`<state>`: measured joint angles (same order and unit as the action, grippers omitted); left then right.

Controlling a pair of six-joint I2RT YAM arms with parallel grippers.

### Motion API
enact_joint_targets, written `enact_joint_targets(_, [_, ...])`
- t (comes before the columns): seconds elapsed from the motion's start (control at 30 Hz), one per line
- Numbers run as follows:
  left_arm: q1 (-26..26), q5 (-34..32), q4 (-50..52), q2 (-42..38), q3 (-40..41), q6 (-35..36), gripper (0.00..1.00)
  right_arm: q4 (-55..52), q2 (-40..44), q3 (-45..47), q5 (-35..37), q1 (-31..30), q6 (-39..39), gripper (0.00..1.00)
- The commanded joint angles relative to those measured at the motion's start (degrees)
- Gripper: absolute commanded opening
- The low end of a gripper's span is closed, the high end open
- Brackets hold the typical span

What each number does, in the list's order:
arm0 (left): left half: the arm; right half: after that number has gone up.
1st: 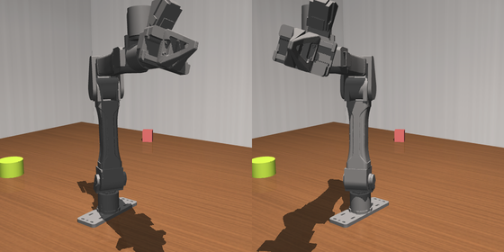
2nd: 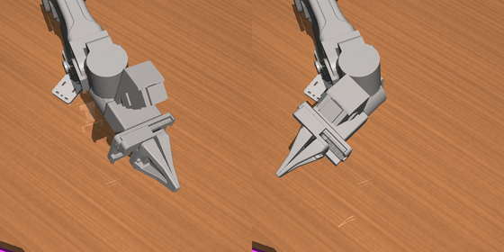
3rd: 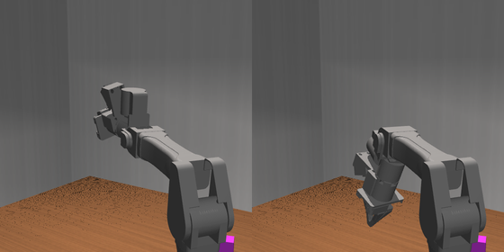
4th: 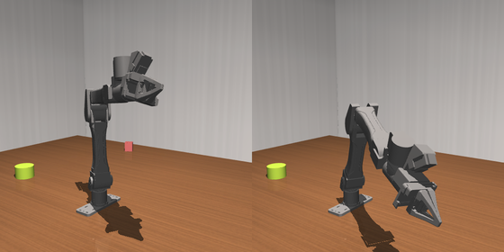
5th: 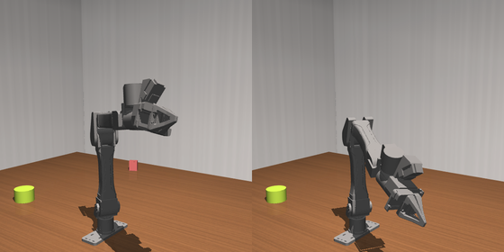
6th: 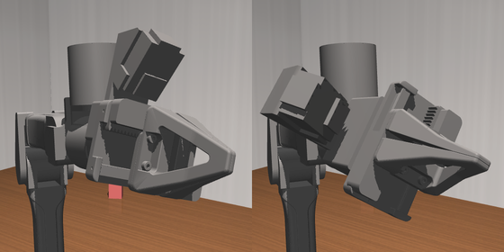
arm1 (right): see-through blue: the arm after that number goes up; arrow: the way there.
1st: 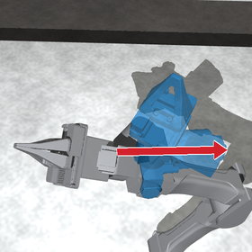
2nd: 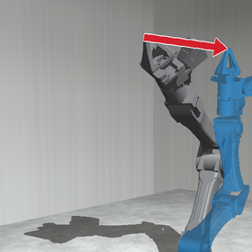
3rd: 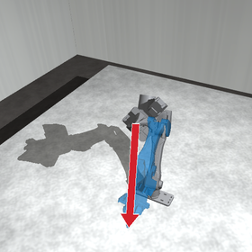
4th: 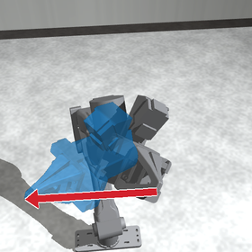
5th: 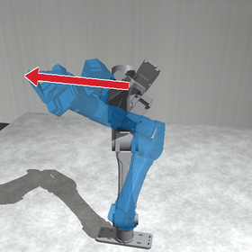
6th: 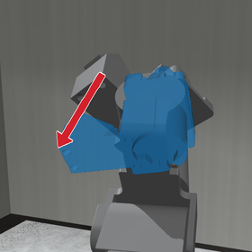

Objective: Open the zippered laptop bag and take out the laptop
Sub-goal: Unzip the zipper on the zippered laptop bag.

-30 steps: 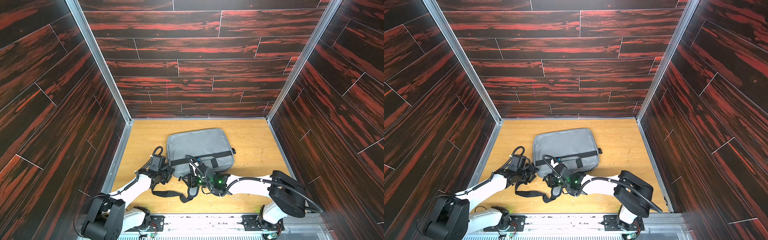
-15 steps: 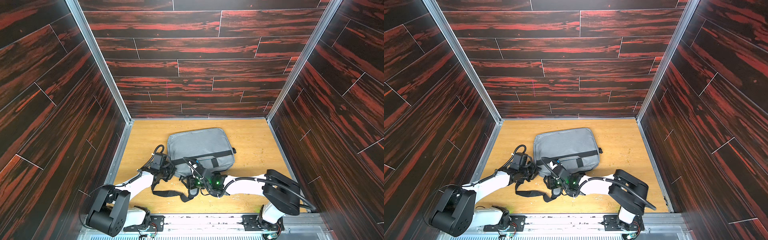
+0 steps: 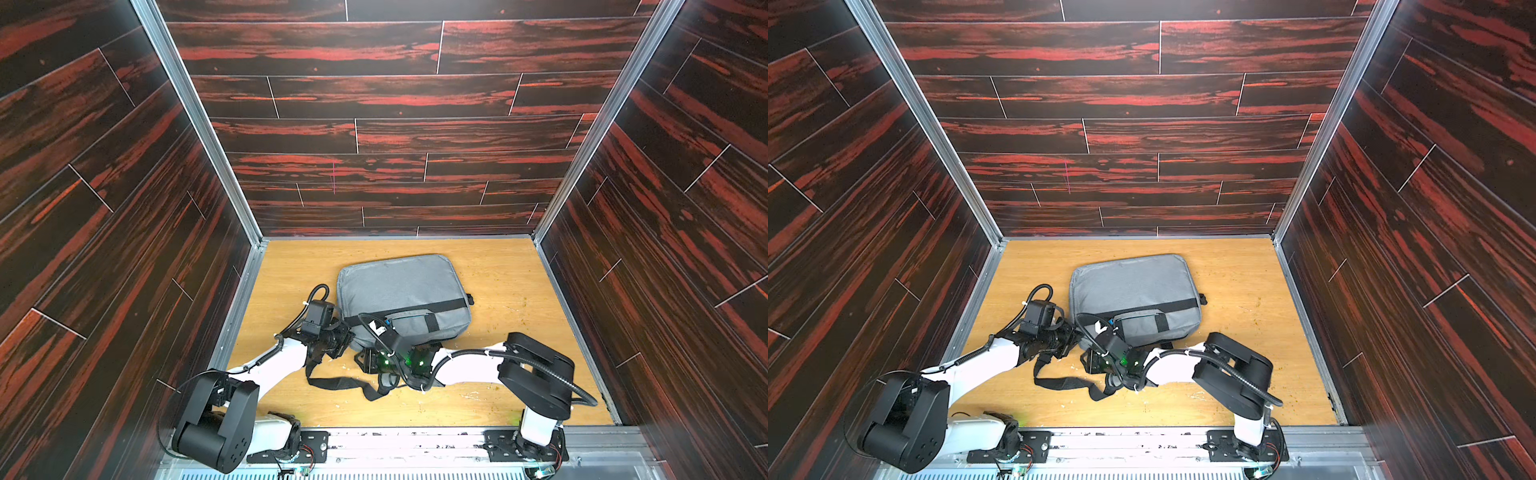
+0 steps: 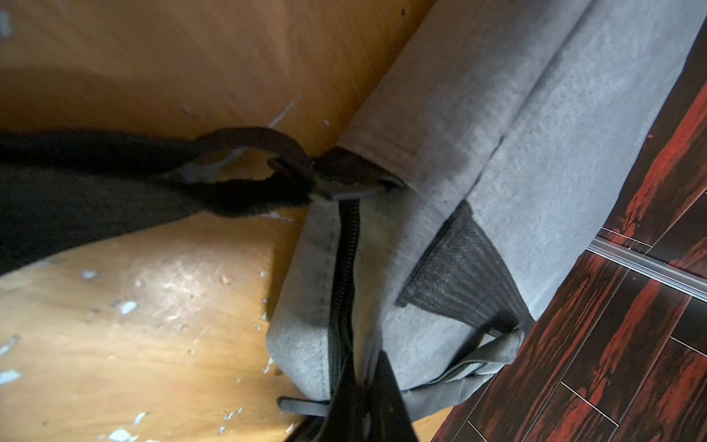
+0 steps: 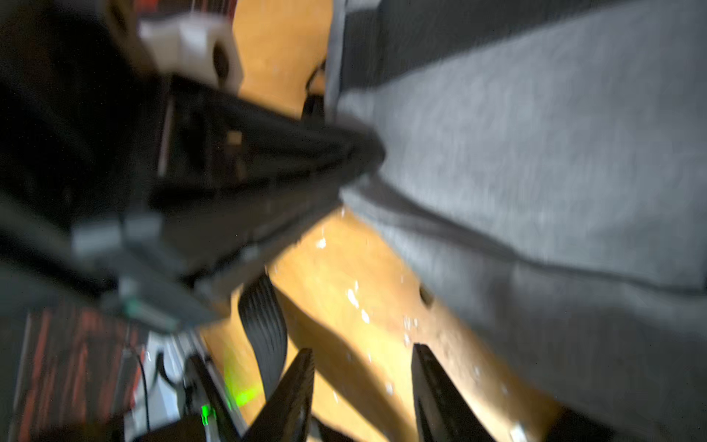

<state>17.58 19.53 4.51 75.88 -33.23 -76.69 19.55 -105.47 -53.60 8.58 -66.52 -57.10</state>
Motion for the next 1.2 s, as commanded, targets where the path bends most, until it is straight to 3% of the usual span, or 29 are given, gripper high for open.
enact_joint_targets(0.0, [0.1, 1.6, -0.2, -1.2, -1.7, 0.1, 0.01, 0.4, -3.6, -1.5, 3.9, 0.2, -6.0, 0.44])
enact_joint_targets(0.23, [0.1, 2.2, -0.5, -0.7, -2.3, 0.7, 0.01, -1.6, -6.1, -1.7, 4.6, 0.1, -12.0, 0.44])
enact_joint_targets(0.6, [0.1, 2.8, 0.6, -0.8, -2.3, 2.2, 0.01, 9.7, -9.5, -1.1, 7.5, 0.4, -15.7, 0.43])
enact_joint_targets(0.8, [0.1, 2.9, 1.2, -0.7, -2.4, 3.0, 0.01, 8.1, -10.9, -1.7, 9.7, 0.5, -17.6, 0.42])
enact_joint_targets(1.0, [0.1, 3.1, 1.1, -0.6, -2.0, 3.4, 0.01, 10.5, -10.8, -0.3, 11.1, 0.5, -17.0, 0.35])
enact_joint_targets(1.17, [0.1, 3.0, 1.2, -0.6, -2.1, 3.8, 0.01, 12.7, -10.4, 0.6, 11.2, 0.4, -16.3, 0.17])
